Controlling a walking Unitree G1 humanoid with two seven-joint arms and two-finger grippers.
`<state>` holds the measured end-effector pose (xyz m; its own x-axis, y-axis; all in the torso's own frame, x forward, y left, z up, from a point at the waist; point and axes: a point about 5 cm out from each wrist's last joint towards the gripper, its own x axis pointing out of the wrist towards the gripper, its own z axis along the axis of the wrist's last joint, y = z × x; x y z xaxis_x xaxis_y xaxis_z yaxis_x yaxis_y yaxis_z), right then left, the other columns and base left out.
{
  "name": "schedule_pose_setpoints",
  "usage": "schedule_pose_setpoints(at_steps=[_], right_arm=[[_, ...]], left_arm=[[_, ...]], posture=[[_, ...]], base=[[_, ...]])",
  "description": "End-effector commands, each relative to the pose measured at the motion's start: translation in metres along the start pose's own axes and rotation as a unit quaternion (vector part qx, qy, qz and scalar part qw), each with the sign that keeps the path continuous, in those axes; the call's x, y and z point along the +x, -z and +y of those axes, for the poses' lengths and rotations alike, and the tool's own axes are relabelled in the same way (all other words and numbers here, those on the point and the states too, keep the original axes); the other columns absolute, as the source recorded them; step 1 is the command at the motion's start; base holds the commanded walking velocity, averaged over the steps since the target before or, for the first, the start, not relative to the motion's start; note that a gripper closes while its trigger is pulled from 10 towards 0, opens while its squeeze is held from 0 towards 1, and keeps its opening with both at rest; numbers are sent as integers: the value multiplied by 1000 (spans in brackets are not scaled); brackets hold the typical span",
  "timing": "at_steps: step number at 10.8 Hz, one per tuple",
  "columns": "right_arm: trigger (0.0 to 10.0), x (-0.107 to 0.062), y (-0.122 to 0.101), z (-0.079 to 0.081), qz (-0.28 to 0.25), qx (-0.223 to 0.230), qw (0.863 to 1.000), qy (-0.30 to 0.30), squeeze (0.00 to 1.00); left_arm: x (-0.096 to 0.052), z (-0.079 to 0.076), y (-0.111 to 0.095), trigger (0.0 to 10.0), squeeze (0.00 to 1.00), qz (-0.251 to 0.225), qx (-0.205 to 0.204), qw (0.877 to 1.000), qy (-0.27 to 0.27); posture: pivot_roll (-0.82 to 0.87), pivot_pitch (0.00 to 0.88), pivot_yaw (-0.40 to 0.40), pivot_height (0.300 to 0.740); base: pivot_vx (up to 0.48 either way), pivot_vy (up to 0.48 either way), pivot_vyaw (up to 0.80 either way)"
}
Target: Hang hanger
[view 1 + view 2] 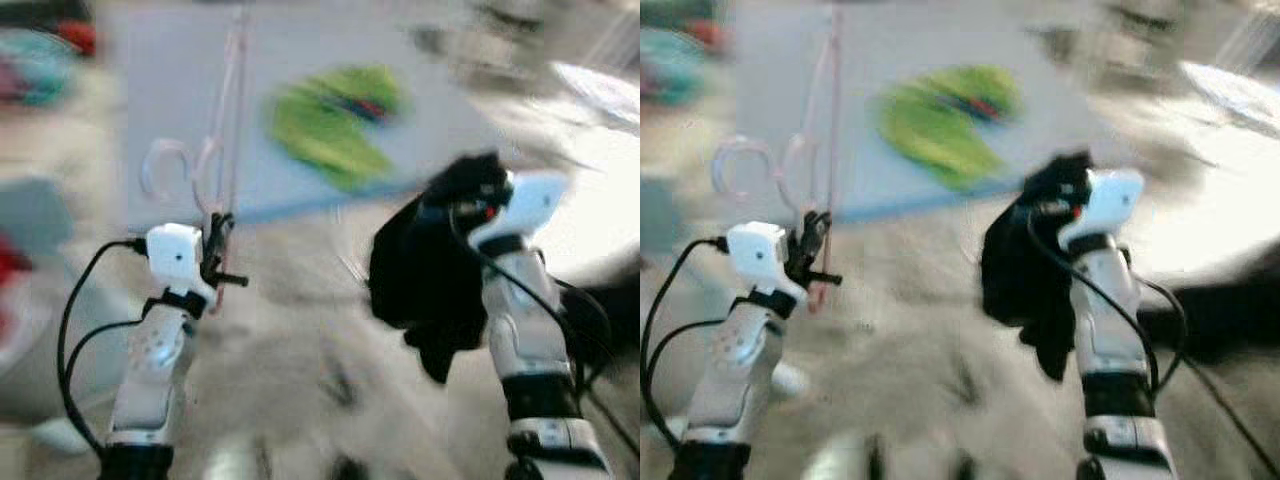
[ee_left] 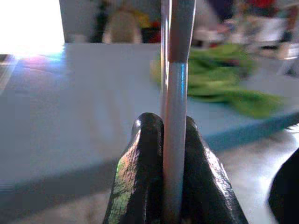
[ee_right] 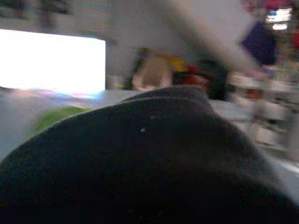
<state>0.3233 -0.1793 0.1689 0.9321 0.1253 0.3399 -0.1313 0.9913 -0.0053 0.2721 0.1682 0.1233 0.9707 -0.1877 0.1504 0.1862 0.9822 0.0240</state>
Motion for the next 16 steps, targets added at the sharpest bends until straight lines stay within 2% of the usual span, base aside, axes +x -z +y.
schedule_pose_setpoints(at_steps=[1, 3, 5, 6, 7, 8, 9, 10, 11, 12, 14, 15, 16], right_arm=[[10000, 6, -10, 4, -26, -4, 1000, -17, 0], [10000, 7, -11, 3, -29, -1, 999, -16, 0], [10000, 8, -12, 1, -33, 8, 999, -13, 0], [10000, 11, -13, 1, -34, 11, 999, -20, 0], [10000, 30, -21, 6, -42, 25, 997, -53, 0], [10000, 60, -38, 19, -60, 23, 992, -105, 0], [10000, 101, -76, 36, -95, 25, 984, -151, 0], [10000, 127, -117, 44, -137, 38, 977, -159, 0], [10000, 148, -170, 50, -196, 61, 966, -155, 0], [10000, 156, -219, 51, -256, 101, 951, -139, 0], [10000, 157, -254, 49, -313, 115, 934, -130, 0], [10000, 159, -238, 47, -293, 134, 939, -122, 0], [10000, 158, -200, 52, -244, 126, 953, -129, 0]], left_arm=[[0, 1, 0, 10000, 0, -2, 4, 1000, -5], [1, -2, 0, 10000, 0, -3, 6, 1000, -2], [1, -3, 0, 10000, 0, -3, 6, 1000, 0], [1, -4, 0, 10000, 0, -3, 9, 1000, -9], [2, -5, 2, 10000, 0, 3, 13, 1000, -16], [4, -7, 2, 10000, 0, 0, 18, 1000, -18], [5, -8, 2, 10000, 0, -4, 23, 999, -32], [3, -7, 2, 10000, 0, -8, 27, 998, -51], [-1, -5, 2, 10000, 0, -7, 29, 997, -70], [-6, -4, 4, 10000, 0, -6, 34, 996, -84], [-10, 1, 0, 10000, 0, -21, 56, 989, -132], [-11, 5, -1, 10000, 0, -18, 63, 986, -152], [-12, 5, 0, 10000, 0, -17, 67, 986, -151]], posture=[[74, 99, -63, 740], [73, 100, -60, 740], [75, 104, -63, 740], [78, 106, -64, 740], [79, 108, -72, 740], [83, 108, -85, 740], [101, 105, -107, 740], [129, 105, -129, 740], [142, 106, -140, 740], [158, 109, -153, 740], [181, 114, -162, 740], [184, 118, -162, 740], [184, 118, -162, 740]], base=[[472, 0, 719], [472, 0, 678], [472, 0, 0], [0, 0, 0], [0, 0, 0], [0, 0, 0], [0, 0, 0], [0, 0, 0], [0, 0, 0], [0, 0, 0], [0, 0, 0], [0, 0, 0], [0, 0, 0]])
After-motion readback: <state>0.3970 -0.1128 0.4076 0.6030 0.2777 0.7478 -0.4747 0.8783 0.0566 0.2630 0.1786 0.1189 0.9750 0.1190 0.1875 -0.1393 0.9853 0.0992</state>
